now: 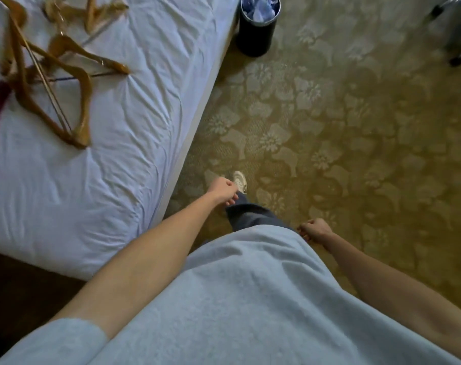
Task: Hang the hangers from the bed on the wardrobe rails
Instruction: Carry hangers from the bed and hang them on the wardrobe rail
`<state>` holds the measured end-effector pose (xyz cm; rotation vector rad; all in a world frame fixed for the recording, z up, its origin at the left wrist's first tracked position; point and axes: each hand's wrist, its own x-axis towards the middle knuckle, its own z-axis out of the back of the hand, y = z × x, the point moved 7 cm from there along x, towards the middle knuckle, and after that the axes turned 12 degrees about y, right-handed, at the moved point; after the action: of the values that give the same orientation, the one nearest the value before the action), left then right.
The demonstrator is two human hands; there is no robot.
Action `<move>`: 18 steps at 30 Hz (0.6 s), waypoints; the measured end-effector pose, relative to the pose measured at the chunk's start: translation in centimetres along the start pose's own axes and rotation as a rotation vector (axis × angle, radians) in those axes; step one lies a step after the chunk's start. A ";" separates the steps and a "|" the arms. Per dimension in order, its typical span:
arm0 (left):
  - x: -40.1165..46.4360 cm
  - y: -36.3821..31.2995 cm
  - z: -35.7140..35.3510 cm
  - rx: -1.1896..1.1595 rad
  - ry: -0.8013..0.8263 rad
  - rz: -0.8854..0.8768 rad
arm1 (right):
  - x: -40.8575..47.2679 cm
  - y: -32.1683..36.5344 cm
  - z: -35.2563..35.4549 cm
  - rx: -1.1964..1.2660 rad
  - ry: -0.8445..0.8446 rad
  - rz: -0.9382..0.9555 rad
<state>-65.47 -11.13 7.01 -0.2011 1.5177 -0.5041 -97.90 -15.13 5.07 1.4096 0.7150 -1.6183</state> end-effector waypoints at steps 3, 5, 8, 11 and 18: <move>1.4 -2.5 5.3 0.006 -0.017 0.066 | 0.6 8.2 4.1 -0.018 -0.001 0.054; 2.2 -4.0 9.4 -0.020 -0.068 0.090 | 1.4 14.5 6.5 -0.043 0.006 0.112; 2.8 -5.8 14.7 -0.082 -0.136 0.104 | 2.3 24.0 9.0 -0.085 0.024 0.199; 3.5 -6.9 19.6 -0.126 -0.177 0.135 | 2.8 34.9 11.1 -0.146 0.012 0.303; 7.7 -7.3 29.4 -0.268 -0.228 0.268 | 5.4 56.9 12.0 -0.416 0.092 0.465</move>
<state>-38.19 -26.24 5.01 -0.2498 1.3589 -0.0602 -54.02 -53.52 8.49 1.2325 0.6679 -0.9848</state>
